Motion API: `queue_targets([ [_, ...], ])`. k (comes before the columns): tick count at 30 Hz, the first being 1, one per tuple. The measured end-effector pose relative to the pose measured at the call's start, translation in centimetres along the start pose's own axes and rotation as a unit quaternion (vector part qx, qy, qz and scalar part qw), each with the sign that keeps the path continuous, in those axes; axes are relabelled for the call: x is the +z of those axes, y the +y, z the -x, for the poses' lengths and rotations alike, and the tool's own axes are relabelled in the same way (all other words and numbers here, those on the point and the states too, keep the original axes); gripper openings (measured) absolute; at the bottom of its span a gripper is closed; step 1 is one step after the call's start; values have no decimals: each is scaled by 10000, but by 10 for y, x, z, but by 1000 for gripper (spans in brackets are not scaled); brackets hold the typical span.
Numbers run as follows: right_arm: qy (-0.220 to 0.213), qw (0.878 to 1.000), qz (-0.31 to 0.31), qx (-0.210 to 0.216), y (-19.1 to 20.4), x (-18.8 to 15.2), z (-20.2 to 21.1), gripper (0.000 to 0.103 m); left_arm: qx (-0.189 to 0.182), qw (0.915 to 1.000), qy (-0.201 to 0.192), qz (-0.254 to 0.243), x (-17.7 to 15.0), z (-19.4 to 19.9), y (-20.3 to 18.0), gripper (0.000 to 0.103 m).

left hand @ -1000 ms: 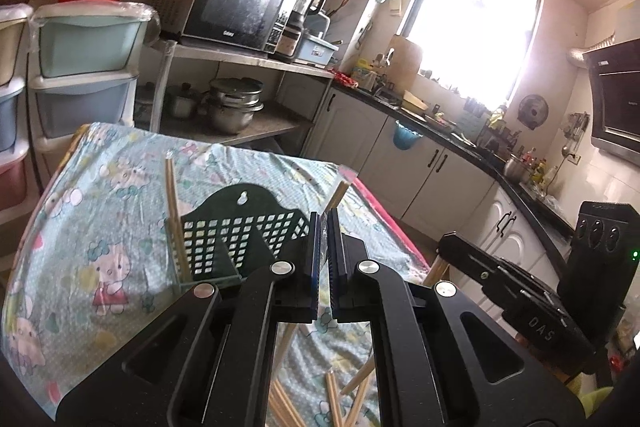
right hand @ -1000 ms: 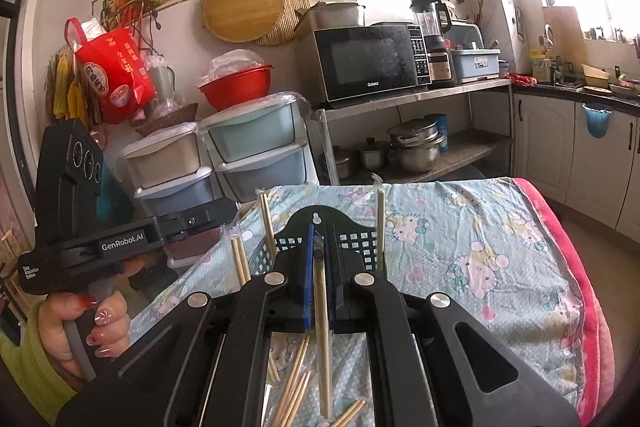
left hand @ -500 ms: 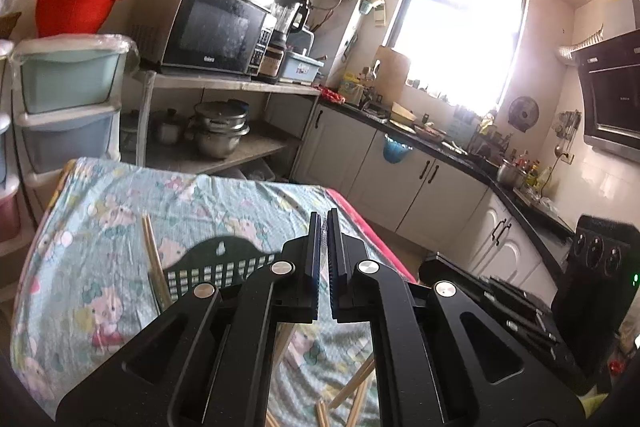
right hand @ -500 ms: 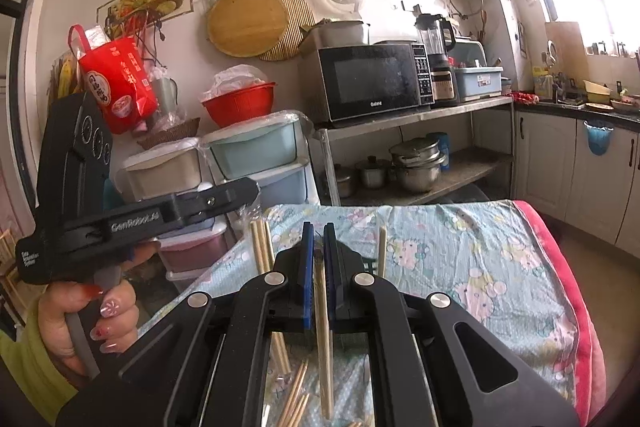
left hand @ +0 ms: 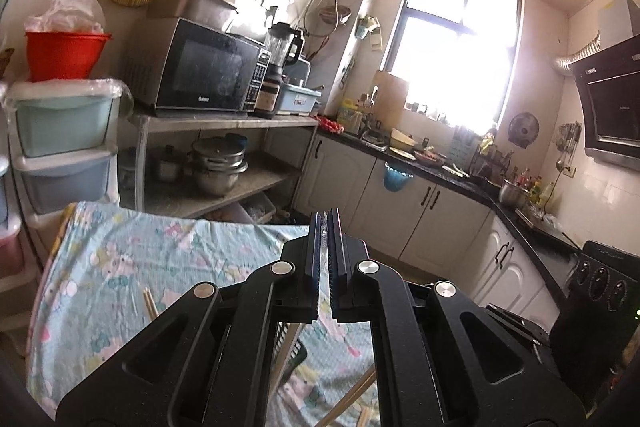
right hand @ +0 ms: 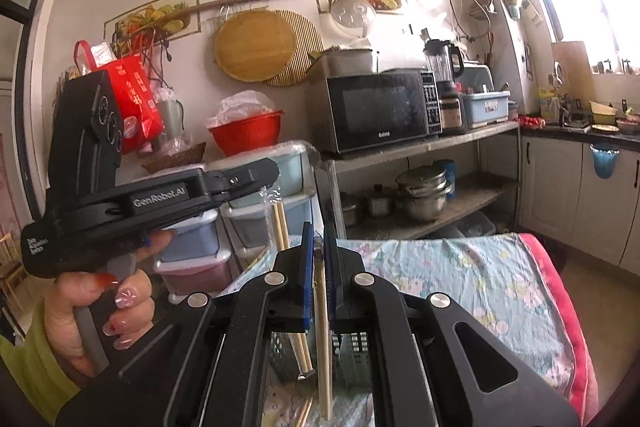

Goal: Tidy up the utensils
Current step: 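Lower both held chopsticks down into the caddy compartments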

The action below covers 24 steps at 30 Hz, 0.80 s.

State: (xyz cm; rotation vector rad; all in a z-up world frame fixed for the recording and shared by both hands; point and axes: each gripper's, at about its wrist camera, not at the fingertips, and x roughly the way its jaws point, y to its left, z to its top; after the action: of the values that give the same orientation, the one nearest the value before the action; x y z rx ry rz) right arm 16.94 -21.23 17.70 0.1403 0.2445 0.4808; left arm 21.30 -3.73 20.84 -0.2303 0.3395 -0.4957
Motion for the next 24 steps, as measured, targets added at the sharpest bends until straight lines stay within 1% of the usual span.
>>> queue_targets([
  [5,-136,9998,111,2,3,17,-3,5,72,9999,-152,22,12,-1,4,1],
  [10,-248,9995,185,-24,6,30,-13,5,193,9996,-161,111,17,-9,14,1],
  [17,-434,9988,229,-32,4,44,-30,5,331,9991,-156,206,12,-23,29,1],
  [24,-399,9989,229,-135,-6,45,-53,5,368,9989,-110,260,1,-34,40,1],
])
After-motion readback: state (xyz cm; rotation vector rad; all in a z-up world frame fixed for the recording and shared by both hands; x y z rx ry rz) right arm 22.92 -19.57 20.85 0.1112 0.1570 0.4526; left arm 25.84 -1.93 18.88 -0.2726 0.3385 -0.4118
